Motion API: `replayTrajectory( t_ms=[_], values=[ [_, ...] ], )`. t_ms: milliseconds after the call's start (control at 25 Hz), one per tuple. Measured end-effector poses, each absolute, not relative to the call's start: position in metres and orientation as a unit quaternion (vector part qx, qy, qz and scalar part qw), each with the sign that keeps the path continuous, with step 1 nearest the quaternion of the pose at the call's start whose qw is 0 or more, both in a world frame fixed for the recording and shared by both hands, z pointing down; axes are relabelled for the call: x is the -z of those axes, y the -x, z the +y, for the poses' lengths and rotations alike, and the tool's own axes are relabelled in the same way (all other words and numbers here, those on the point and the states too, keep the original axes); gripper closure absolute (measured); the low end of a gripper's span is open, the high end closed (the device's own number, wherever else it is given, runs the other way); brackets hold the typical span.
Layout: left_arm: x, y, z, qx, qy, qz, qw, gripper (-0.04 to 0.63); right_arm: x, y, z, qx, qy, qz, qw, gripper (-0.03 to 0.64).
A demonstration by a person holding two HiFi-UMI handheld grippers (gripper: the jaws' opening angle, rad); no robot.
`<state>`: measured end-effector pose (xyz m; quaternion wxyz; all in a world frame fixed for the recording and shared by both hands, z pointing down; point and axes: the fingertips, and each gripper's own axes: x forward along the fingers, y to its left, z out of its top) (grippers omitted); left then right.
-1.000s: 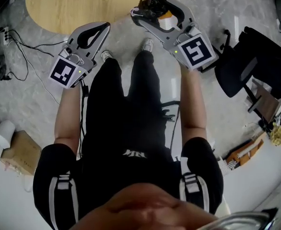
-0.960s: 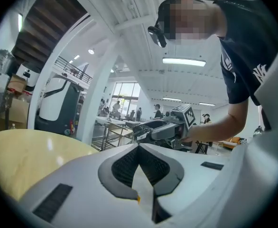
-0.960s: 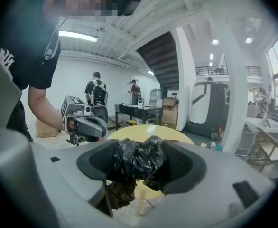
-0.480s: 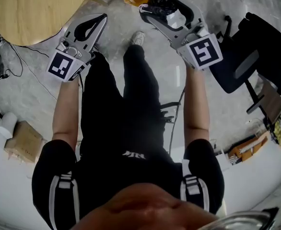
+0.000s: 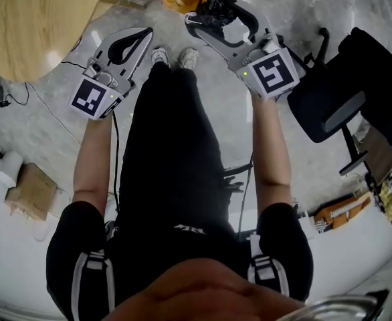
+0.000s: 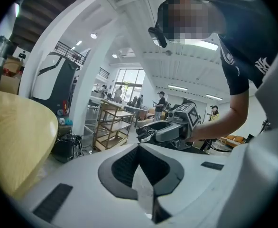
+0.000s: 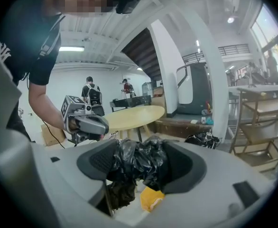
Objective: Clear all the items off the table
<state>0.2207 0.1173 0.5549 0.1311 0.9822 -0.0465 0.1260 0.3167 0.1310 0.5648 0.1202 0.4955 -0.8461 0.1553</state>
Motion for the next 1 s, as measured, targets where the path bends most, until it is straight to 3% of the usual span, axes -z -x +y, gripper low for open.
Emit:
replayTrajectory(
  t_ms=[440,1000],
  values=[
    [-0.683,-0.255,0.096,-0.148,-0.98,-0.011,0.129,0.583,-0.727,-0.322,0.105,-0.218,-0.513,-0.822,0.118,0.295],
    [-0.846,-0.248,0.066,-0.18,-0.974,0.003,0.139,0.583,-0.921,-0.313,0.06,-0.243,-0.51,-0.813,0.141,0.293]
  ],
)
